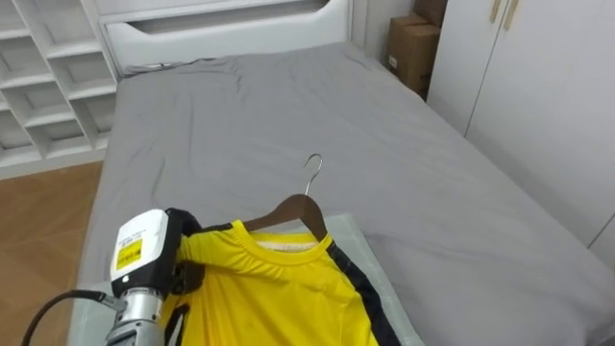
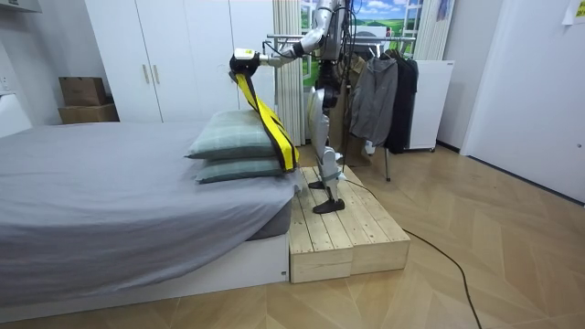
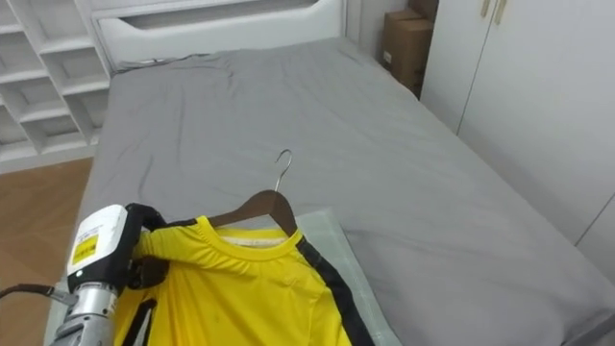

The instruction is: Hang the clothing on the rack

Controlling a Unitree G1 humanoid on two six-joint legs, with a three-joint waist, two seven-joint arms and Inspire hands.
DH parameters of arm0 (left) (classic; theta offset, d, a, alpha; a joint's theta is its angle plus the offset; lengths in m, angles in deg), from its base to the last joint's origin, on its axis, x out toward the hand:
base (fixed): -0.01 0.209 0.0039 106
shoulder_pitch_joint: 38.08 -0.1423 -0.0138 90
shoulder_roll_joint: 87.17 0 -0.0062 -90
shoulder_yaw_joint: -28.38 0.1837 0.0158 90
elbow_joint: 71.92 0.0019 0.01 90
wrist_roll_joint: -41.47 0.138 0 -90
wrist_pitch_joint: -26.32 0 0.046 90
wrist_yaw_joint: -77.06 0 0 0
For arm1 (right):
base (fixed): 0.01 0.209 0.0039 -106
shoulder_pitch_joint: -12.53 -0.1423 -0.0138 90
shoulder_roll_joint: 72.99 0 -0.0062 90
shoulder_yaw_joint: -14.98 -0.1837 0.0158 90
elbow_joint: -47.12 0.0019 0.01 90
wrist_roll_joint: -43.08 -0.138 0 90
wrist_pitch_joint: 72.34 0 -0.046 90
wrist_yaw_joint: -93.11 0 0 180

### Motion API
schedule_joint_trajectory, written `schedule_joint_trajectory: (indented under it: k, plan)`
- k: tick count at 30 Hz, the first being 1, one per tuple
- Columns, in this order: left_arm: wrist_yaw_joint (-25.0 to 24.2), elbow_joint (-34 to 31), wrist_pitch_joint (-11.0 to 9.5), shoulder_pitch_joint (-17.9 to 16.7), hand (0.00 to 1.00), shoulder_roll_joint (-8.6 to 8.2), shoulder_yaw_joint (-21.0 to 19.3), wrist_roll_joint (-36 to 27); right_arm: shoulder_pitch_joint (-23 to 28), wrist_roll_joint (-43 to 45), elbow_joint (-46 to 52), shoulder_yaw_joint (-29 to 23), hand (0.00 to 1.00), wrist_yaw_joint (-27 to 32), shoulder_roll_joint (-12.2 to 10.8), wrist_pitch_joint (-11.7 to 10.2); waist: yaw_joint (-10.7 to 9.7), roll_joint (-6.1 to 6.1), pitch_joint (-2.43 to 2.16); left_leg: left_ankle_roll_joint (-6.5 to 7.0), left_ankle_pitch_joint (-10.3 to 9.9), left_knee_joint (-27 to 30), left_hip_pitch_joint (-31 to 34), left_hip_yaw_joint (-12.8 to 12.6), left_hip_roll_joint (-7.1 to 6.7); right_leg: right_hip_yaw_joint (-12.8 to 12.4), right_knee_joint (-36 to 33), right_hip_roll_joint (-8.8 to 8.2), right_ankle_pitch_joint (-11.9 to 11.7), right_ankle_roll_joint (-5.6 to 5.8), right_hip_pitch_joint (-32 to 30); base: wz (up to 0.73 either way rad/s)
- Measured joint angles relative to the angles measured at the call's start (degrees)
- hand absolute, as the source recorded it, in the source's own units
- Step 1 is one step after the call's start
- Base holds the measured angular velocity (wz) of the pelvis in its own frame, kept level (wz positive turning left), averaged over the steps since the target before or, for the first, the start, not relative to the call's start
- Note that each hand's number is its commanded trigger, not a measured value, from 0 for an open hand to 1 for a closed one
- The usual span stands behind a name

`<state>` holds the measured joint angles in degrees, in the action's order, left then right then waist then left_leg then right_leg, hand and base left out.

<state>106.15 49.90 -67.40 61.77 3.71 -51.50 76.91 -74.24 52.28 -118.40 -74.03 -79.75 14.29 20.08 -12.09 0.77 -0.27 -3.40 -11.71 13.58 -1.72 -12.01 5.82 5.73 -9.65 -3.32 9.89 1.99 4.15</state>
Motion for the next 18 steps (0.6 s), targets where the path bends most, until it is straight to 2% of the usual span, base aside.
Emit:
schedule_joint_trajectory:
  k: [3, 7, 18]
  plan:
    - [1.3, -0.9, 0.0, -1.4, 1.0, -0.13, 0.1, -0.1, 0.1, -0.2, -0.3, 0.0, 0.0, 2.1, 0.0, 0.1, 0.0, 0.03, 0.01, 0.0, 0.0, -0.1, 0.0, 0.2, -0.12, 0.2, 0.1, -0.09, 0.0, 0.01, 0.3, 0.05]
    - [2.0, -1.1, 0.0, -1.5, 1.0, -0.32, 0.6, -0.1, 0.2, -0.5, -1.1, 0.0, 0.0, 4.5, 0.0, 0.1, -0.1, 0.05, 0.02, 0.0, 0.0, -0.2, 0.1, 1.0, -0.47, 1.0, 1.0, -0.3, 0.0, 0.13, 0.9, 0.09]
    - [4.3, -2.0, 0.0, -1.5, 1.0, -0.57, 0.6, -2.7, 0.1, -2.1, -2.5, 0.0, 0.0, 7.5, 0.0, 0.2, 0.5, 0.25, 0.05, 0.01, 0.0, -0.4, 0.1, 0.9, -0.52, 1.1, 1.0, -0.37, 0.0, 0.17, 0.9, 0.0]
